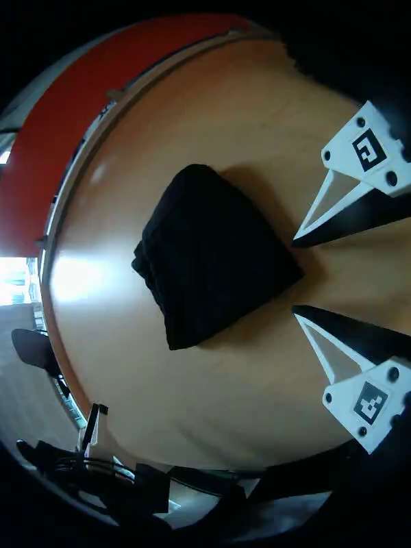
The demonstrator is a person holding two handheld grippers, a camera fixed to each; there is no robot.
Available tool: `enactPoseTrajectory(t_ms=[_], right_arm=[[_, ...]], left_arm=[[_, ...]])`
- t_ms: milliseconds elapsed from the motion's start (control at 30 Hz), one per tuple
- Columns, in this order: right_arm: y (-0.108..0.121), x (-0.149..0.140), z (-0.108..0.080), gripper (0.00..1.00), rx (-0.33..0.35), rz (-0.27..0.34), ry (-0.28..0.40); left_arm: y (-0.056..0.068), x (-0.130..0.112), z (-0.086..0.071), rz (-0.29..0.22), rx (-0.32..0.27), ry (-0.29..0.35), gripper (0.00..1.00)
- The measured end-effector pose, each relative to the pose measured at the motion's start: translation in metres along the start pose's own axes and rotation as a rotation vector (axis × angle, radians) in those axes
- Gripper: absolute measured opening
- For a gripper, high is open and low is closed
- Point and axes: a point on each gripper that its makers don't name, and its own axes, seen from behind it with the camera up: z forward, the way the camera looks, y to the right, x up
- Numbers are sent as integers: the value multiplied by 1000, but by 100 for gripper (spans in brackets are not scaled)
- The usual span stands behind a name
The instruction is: Fold towel
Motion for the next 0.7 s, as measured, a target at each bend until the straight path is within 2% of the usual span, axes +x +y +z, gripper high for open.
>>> enactPoseTrajectory(t_ms=[467, 533, 700], right_arm=[[0, -4, 7, 63, 3, 11, -7], [0, -4, 8, 59, 2, 18, -5], [1, -3, 10, 39, 0, 45, 1]], left_arm=[[0, -1, 0, -2, -2, -1, 80], [0, -1, 0, -2, -2, -2, 80], [1, -2, 0, -3, -4, -3, 80]])
